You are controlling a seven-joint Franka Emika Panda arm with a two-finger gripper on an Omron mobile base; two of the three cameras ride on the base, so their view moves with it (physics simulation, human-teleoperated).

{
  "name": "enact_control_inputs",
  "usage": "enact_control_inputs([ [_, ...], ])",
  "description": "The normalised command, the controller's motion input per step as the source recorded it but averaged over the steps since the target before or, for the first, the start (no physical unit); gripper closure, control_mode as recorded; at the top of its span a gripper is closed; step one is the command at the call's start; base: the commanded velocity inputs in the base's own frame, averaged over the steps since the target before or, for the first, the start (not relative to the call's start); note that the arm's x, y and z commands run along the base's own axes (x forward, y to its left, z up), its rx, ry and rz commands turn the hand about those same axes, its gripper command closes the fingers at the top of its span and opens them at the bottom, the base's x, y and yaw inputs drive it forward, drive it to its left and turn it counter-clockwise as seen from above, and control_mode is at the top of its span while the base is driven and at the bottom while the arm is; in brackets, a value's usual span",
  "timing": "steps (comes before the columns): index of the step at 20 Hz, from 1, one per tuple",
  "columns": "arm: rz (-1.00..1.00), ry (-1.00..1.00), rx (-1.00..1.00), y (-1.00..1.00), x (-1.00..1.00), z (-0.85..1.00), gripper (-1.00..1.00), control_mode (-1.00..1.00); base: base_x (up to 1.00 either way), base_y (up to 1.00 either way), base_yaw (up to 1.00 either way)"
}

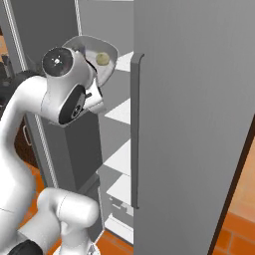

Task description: Take the meat container that has the fish and place it on the second highest rack of the freezer. Then take the vegetable container that has the eggplant and garlic and place it on the highest rack of the freezer.

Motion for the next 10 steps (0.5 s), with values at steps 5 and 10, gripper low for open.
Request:
enact_control_inputs([
  [5, -0.13, 0.01, 0.03, 0.35, 0.45, 0.47, 1.0, -1.0, 0.0, 0.0, 0.0],
  [10, 0.0, 0.0, 0.01, 0.0, 0.0, 0.0, 1.0, -1.0, 0.0, 0.0, 0.0],
])
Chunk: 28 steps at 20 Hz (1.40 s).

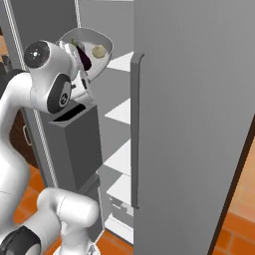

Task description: Take the meat container that has the fish and place it on the second highest rack of the freezer. Then take the vegetable container that has the eggplant and garlic and place it on the highest rack of the freezer.

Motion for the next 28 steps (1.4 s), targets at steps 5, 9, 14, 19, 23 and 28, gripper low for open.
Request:
enact_control_inputs([
  [5, -0.06, 0.03, 0.23, -0.03, 0.34, 0.3, 1.0, -1.0, 0.0, 0.0, 0.0],
  [9, -0.06, 0.06, 0.11, 0.08, 0.71, 0.13, 1.0, -1.0, 0.0, 0.0, 0.0],
  [14, 0.0, 0.07, 0.15, 0.0, 0.6, 0.17, 1.0, -1.0, 0.0, 0.0, 0.0],
  [19, 0.0, 0.0, 0.07, 0.09, 0.24, 0.19, 1.0, -1.0, 0.0, 0.0, 0.0],
  [23, -0.05, 0.0, 0.02, -0.01, 0.35, -0.01, 1.0, -1.0, 0.0, 0.0, 0.0],
  [28, -0.02, 0.0, 0.01, -0.08, 0.41, -0.01, 1.0, -1.0, 0.0, 0.0, 0.0],
])
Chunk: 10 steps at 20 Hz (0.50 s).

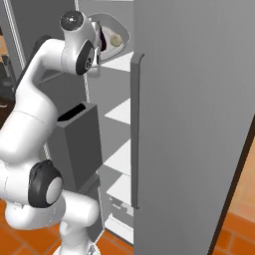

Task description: Take the meat container that has the fish and place it on the second highest rack of the freezer. Then take the vegetable container that has the eggplant and garlic and place it on the highest rack of the freezer.

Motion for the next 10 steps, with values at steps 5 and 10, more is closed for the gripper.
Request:
enact_control_inputs([
  [5, 0.0, 0.0, 0.0, -0.14, 0.42, -0.01, 1.0, -1.0, 0.0, 0.0, 0.0],
  [10, -0.02, 0.0, 0.01, -0.12, 0.3, -0.04, 1.0, -1.0, 0.0, 0.0, 0.0],
])
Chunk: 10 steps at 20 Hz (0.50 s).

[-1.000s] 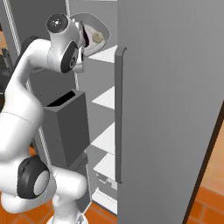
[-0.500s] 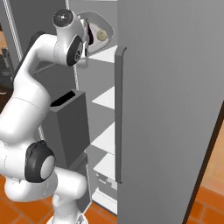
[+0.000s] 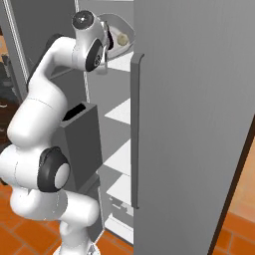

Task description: Take the meat container that has the fish and place it on the second highest rack of the freezer. Then take the vegetable container that has the eggplant and garlic and place it on the highest rack of the freezer.

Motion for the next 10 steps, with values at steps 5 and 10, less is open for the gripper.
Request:
enact_control_inputs([
  [5, -0.12, 0.03, 0.03, -0.09, 0.34, 0.0, 1.0, -1.0, 0.0, 0.0, 0.0],
  [10, -0.09, 0.06, 0.09, -0.04, 0.41, 0.0, 1.0, -1.0, 0.0, 0.0, 0.0],
])
